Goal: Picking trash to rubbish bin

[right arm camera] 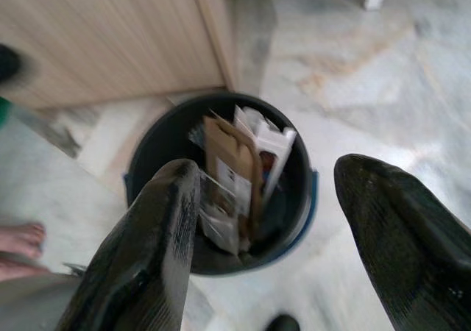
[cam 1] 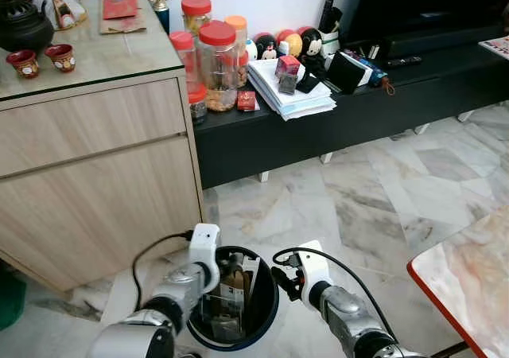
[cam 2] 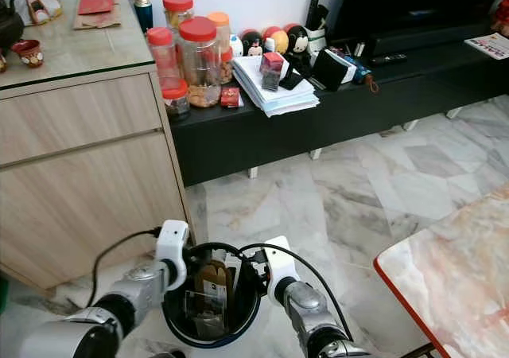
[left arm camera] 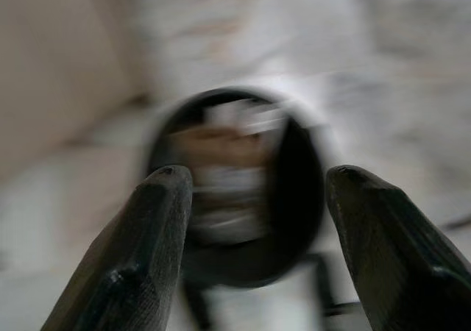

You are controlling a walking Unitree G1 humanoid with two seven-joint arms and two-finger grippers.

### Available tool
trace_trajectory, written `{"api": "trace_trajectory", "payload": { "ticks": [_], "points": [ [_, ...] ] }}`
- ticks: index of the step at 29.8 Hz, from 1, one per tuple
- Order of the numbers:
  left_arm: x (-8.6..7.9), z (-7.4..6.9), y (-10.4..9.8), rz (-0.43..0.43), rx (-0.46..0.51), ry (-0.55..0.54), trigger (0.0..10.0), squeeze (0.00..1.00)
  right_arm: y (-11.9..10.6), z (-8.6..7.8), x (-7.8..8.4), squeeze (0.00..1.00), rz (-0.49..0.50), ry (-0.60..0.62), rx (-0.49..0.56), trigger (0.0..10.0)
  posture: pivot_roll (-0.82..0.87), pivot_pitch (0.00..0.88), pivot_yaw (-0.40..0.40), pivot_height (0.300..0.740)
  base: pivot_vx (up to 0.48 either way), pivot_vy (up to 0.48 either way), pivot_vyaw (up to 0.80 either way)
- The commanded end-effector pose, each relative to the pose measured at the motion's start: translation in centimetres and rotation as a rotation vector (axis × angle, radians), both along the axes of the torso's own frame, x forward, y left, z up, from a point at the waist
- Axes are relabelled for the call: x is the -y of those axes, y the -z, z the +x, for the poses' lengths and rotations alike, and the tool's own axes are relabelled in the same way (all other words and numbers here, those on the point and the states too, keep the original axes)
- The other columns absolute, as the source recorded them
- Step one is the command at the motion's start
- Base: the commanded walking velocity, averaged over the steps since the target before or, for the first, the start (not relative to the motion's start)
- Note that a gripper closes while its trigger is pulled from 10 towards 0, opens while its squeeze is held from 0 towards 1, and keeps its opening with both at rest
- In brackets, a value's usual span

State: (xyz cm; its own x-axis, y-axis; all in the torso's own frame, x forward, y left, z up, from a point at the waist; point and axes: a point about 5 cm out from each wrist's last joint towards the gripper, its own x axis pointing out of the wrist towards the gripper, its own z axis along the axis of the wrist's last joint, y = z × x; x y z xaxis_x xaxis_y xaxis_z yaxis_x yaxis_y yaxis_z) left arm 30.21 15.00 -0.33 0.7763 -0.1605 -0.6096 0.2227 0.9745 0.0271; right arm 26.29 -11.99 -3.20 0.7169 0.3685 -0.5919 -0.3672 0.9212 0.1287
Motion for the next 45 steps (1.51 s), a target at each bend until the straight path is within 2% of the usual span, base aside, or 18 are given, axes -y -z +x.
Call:
{"api": "trace_trajectory", "payload": {
  "ticks": [1, 5, 7, 8, 10, 14, 20, 25, 35, 45],
  "points": [
    [-1.7, -1.3, 1.2, 0.044, -0.046, -0.071, 10.0, 0.00, 1.1, -1.2, 0.8, 0.00, -0.033, 0.031, -0.064, 10.0, 0.10, 0.083, -0.078, 0.740, 0.000, 0.000, 0.00],
    [-3.6, -2.8, 2.4, 0.109, -0.112, -0.114, 10.0, 0.00, 2.2, -2.5, 1.5, 0.00, -0.058, 0.084, -0.128, 10.0, 0.10, 0.080, -0.078, 0.740, 0.000, 0.000, 0.00],
    [-3.9, -3.3, 2.8, 0.137, -0.133, -0.103, 10.0, 0.00, 2.7, -3.2, 1.8, 0.00, -0.069, 0.103, -0.158, 10.0, 0.10, 0.079, -0.078, 0.740, 0.000, 0.000, 0.00],
    [-4.2, -4.1, 3.3, 0.169, -0.157, -0.085, 10.0, 0.00, 3.3, -4.1, 2.3, 0.00, -0.086, 0.127, -0.194, 10.0, 0.10, 0.077, -0.079, 0.740, 0.000, 0.000, 0.00],
    [-4.3, -4.5, 3.6, 0.186, -0.170, -0.081, 10.0, 0.00, 3.6, -4.5, 2.4, 0.00, -0.085, 0.145, -0.210, 10.0, 0.10, 0.075, -0.079, 0.740, 0.000, 0.000, 0.00],
    [-5.1, -7.0, 5.3, 0.236, -0.256, -0.090, 10.0, 0.00, 4.6, -6.3, 3.6, 0.00, -0.111, 0.227, -0.263, 10.0, 0.10, 0.069, -0.079, 0.740, 0.000, 0.000, 0.00],
    [-5.8, -7.7, 5.6, 0.248, -0.261, -0.113, 10.0, 0.00, 4.6, -6.6, 4.8, 0.00, -0.115, 0.314, -0.238, 10.0, 0.10, 0.063, -0.077, 0.740, 0.000, 0.000, 0.00],
    [-5.9, -8.2, 5.9, 0.250, -0.259, -0.107, 10.0, 0.00, 4.5, -6.4, 5.2, 0.00, -0.128, 0.340, -0.227, 10.0, 0.09, 0.041, -0.063, 0.740, 0.000, 0.000, 0.00],
    [-5.9, -8.5, 6.0, 0.234, -0.239, -0.122, 10.0, 0.00, 4.3, -6.0, 4.8, 0.00, -0.119, 0.342, -0.221, 10.0, 0.10, 0.020, -0.067, 0.740, 0.000, 0.000, 0.00],
    [-5.8, -9.1, 6.4, 0.228, -0.250, -0.117, 10.0, 0.00, 4.6, -6.5, 4.7, 0.00, -0.113, 0.347, -0.235, 10.0, 0.09, 0.000, -0.062, 0.740, -0.103, 0.000, 0.00]
  ]
}}
